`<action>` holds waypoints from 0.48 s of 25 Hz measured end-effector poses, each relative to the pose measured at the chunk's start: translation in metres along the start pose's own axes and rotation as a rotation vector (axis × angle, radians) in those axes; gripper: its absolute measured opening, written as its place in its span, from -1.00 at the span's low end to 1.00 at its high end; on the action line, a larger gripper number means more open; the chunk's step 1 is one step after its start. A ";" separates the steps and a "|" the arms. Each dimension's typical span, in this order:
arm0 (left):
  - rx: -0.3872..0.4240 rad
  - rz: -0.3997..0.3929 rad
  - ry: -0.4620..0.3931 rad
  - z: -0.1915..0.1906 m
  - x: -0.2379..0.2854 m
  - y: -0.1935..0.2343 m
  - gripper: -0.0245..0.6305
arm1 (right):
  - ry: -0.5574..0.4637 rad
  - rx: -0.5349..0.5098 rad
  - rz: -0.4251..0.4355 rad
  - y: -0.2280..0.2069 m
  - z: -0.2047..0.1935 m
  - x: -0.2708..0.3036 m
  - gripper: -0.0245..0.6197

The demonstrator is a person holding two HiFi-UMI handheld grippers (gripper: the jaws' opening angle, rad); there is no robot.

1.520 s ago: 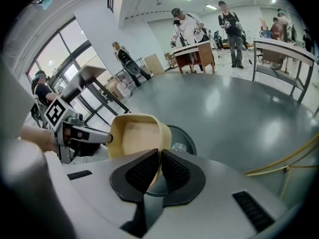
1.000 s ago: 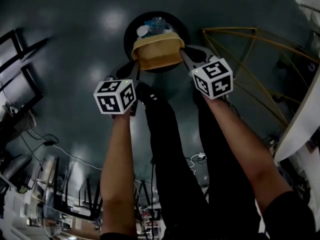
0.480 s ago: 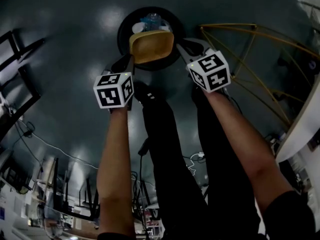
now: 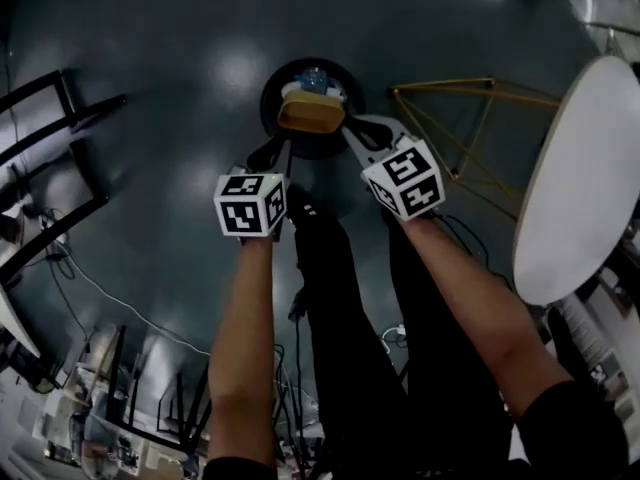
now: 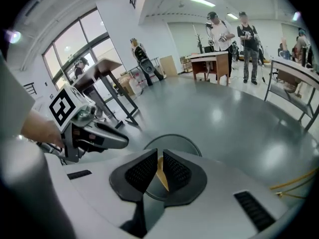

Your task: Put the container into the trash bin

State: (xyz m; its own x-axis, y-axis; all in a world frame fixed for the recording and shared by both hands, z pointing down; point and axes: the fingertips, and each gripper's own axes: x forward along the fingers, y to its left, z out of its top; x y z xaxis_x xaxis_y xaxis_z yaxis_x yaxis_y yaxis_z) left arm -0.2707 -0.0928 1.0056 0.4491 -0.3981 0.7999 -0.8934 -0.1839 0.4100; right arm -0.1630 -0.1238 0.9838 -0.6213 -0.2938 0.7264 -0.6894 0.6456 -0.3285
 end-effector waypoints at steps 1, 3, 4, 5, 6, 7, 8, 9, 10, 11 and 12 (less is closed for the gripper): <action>0.015 -0.008 -0.029 0.018 -0.010 -0.007 -0.79 | -0.032 -0.008 0.003 0.007 0.022 -0.009 -0.77; 0.036 -0.029 -0.091 0.055 -0.040 -0.026 -0.84 | -0.087 -0.015 0.016 0.023 0.065 -0.033 -0.77; 0.040 -0.041 -0.123 0.074 -0.058 -0.037 -0.87 | -0.111 -0.016 0.027 0.032 0.086 -0.049 -0.77; 0.041 -0.055 -0.154 0.092 -0.079 -0.050 -0.90 | -0.134 -0.019 0.040 0.042 0.106 -0.067 -0.77; 0.044 -0.068 -0.183 0.109 -0.099 -0.064 -0.91 | -0.158 -0.025 0.051 0.049 0.126 -0.086 -0.77; 0.053 -0.080 -0.211 0.127 -0.120 -0.078 -0.92 | -0.185 -0.034 0.058 0.056 0.146 -0.105 -0.77; 0.067 -0.090 -0.237 0.145 -0.141 -0.091 -0.92 | -0.211 -0.044 0.061 0.062 0.165 -0.124 -0.77; 0.083 -0.099 -0.264 0.162 -0.162 -0.102 -0.92 | -0.236 -0.056 0.064 0.069 0.185 -0.142 -0.77; 0.097 -0.107 -0.293 0.179 -0.186 -0.112 -0.92 | -0.259 -0.069 0.068 0.077 0.205 -0.160 -0.77; 0.111 -0.114 -0.324 0.196 -0.210 -0.121 -0.92 | -0.281 -0.083 0.075 0.086 0.224 -0.178 -0.77; 0.128 -0.122 -0.355 0.211 -0.235 -0.132 -0.92 | -0.307 -0.100 0.083 0.096 0.243 -0.198 -0.77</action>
State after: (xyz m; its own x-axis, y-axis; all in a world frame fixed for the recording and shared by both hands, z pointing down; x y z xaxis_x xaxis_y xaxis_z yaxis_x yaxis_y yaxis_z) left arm -0.2617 -0.1651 0.6713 0.5382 -0.6482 0.5387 -0.8388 -0.3501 0.4168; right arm -0.1967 -0.1752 0.6613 -0.7677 -0.4257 0.4789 -0.6009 0.7380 -0.3072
